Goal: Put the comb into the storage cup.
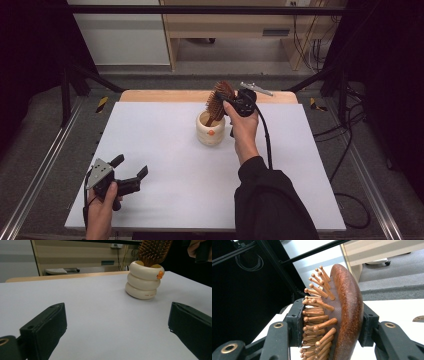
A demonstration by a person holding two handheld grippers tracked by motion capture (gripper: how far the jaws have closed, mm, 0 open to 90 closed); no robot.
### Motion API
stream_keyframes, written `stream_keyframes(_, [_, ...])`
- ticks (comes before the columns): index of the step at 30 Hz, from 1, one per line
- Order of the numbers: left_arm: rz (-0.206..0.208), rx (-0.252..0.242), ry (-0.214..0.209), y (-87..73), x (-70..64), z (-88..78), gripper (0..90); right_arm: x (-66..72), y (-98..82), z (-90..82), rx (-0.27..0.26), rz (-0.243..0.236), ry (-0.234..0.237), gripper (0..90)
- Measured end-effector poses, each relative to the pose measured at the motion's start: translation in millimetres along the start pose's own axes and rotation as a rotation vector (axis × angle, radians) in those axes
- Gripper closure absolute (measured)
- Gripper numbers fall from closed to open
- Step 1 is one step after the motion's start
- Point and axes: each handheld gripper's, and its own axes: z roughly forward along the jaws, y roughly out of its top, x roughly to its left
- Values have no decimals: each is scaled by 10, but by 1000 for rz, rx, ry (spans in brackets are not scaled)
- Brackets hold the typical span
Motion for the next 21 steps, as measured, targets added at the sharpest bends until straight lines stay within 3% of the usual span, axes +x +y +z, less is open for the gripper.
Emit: stream_keyframes(21, [2, 3, 0, -1, -1, 4, 21, -72, 1, -22, 14, 12, -6, 475])
